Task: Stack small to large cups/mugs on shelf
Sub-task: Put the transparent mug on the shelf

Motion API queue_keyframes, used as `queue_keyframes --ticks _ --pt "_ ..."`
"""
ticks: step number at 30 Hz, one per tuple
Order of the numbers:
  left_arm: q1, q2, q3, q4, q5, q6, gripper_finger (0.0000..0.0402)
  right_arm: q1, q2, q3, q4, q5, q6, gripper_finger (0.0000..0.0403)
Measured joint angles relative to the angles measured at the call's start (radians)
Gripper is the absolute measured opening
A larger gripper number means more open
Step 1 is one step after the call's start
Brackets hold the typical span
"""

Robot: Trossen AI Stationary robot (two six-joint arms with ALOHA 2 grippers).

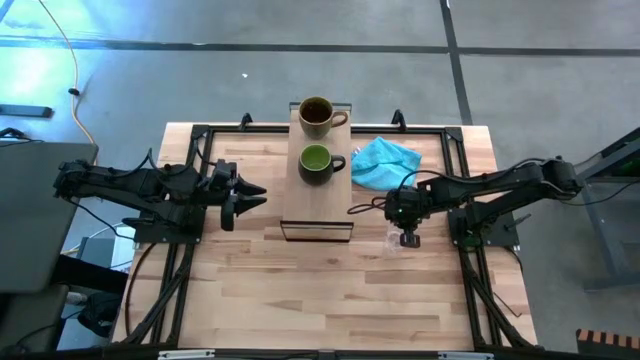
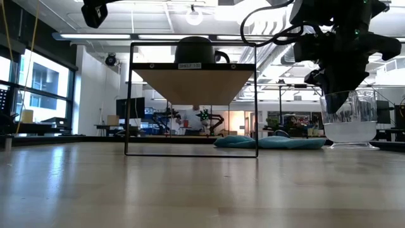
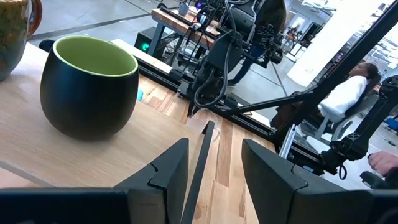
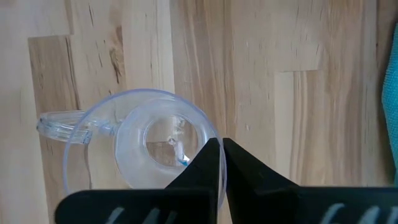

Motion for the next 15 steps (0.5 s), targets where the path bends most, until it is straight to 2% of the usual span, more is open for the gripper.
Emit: queue_keyframes --ticks 15 --pt "0.000 0.000 0.000 0.000 0.000 -0.004 0.0138 0.000 0.001 0.000 -0.004 -0.012 0.087 0.0000"
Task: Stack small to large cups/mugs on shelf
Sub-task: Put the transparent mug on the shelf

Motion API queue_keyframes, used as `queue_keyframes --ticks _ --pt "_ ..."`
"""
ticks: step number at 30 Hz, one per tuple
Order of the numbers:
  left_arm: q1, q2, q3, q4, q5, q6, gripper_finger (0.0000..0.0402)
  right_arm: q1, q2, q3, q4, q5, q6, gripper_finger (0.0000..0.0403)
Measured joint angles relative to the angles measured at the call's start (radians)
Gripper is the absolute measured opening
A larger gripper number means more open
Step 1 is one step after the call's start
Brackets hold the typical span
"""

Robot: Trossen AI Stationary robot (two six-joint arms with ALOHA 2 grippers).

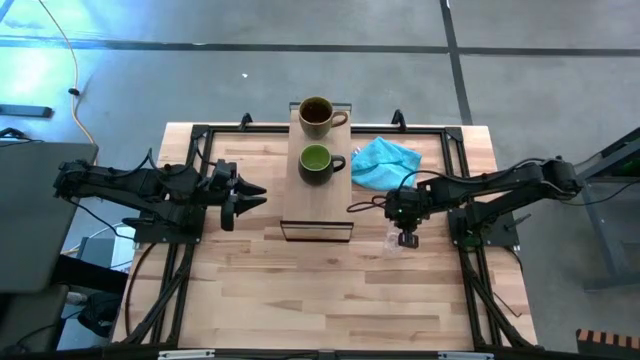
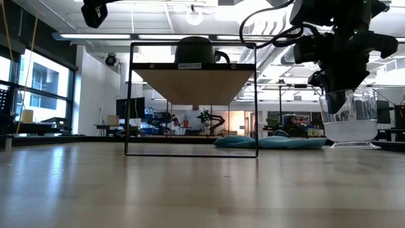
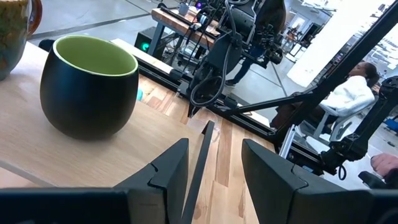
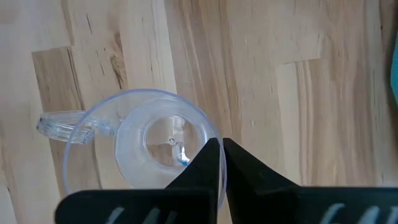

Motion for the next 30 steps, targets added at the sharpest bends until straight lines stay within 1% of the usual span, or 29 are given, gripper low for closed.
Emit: queue_keyframes --ticks 8,19,23,27,30 --pt "0.000 0.000 0.000 0.000 0.013 -0.018 0.0138 0.003 0.000 0.000 0.011 0.000 0.029 0.0000" --pt "0.000 0.000 0.000 0.000 0.027 -0.021 0.0138 0.076 0.001 0.000 0.015 0.034 0.011 0.0000" --pt "0.000 0.000 0.000 0.000 0.027 -0.021 0.0138 0.099 0.001 -0.019 0.030 0.044 0.048 0.0000" --pt "0.000 0.000 0.000 0.000 0.027 -0.021 0.0138 0.139 0.002 -0.051 0.057 0.032 0.107 0.0000" --pt "0.000 0.000 0.000 0.000 0.034 -0.021 0.0138 0.169 0.002 -0.052 0.059 0.050 0.125 0.0000"
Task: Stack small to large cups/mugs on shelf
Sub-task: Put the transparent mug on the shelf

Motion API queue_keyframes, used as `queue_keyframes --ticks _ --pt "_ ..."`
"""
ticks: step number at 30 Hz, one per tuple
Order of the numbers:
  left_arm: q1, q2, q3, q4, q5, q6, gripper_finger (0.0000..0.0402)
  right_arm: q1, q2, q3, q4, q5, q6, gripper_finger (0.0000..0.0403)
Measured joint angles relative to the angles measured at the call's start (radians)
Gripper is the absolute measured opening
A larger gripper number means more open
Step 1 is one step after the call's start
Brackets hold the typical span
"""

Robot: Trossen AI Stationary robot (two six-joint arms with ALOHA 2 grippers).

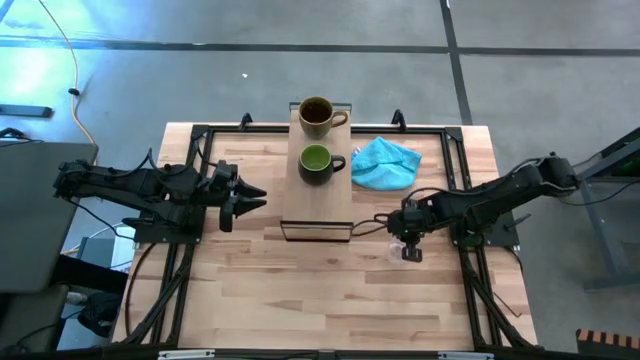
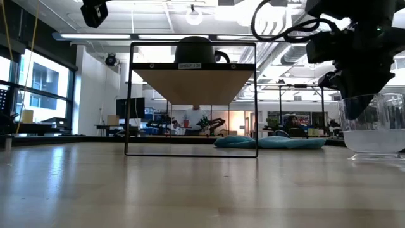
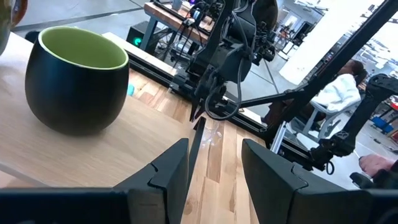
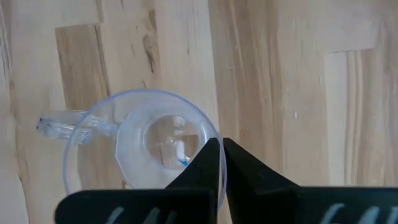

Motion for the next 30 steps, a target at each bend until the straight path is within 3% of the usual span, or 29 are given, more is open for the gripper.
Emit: queue_keyframes --ticks 7,14,19,30 --pt "0.000 0.000 0.000 0.000 0.000 0.000 0.0138 0.009 0.000 0.000 0.002 0.010 0.010 0.0000" --pt "0.000 0.000 0.000 0.000 0.000 0.000 0.0138 0.035 0.000 0.000 0.012 -0.015 -0.131 0.0000" --pt "0.000 0.000 0.000 0.000 0.000 0.000 0.0138 0.040 0.000 0.000 0.013 -0.019 -0.142 0.0002" --pt "0.000 0.000 0.000 0.000 0.000 0.003 0.0138 0.038 0.000 0.000 0.028 -0.040 -0.117 0.0096"
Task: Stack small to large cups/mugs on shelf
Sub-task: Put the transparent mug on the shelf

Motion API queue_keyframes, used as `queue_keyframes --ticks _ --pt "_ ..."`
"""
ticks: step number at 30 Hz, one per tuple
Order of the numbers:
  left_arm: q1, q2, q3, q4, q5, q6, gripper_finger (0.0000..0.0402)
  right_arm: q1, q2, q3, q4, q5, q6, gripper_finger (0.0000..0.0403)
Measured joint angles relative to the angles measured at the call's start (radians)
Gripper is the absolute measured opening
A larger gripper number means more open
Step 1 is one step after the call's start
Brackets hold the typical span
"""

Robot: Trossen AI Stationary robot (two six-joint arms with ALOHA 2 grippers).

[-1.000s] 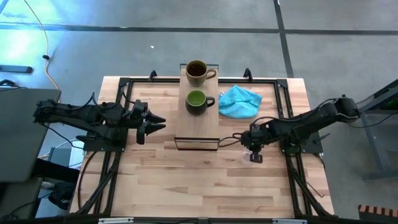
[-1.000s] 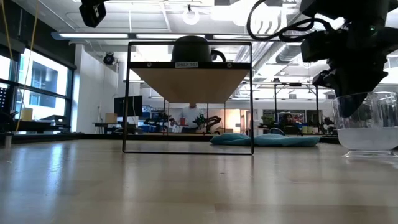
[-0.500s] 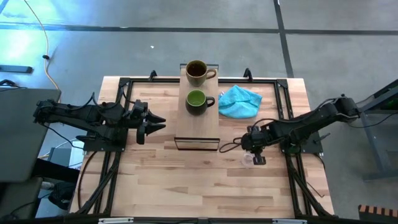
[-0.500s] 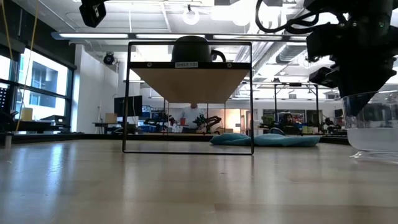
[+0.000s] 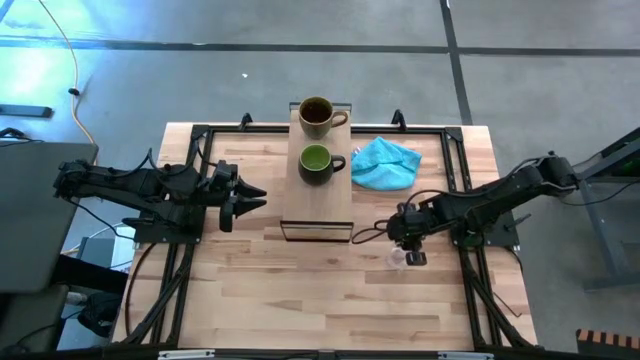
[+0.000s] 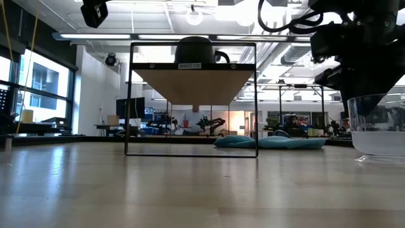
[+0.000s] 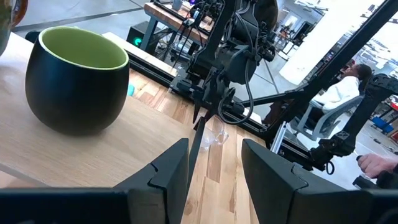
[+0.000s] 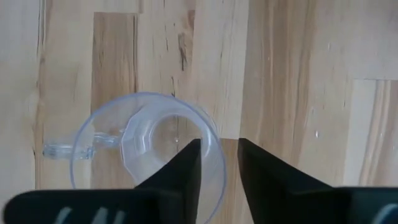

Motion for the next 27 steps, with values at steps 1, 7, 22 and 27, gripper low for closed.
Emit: queue_keyframes --ticks 1,7,22,27 --pt "0.000 0.000 0.000 0.000 0.000 0.000 0.0138 0.000 0.000 0.000 0.001 0.000 0.006 0.0101" --pt "0.000 0.000 0.000 0.000 0.000 0.007 0.0138 -0.002 -0.002 0.016 0.004 0.005 0.080 0.0115" --pt "0.000 0.000 0.000 -0.018 0.000 0.027 0.0138 0.043 -0.018 0.023 -0.057 0.005 0.470 0.0115" --pt "0.000 0.000 0.000 -0.040 0.000 0.032 0.0138 0.073 -0.018 0.023 -0.060 0.005 0.599 0.0115"
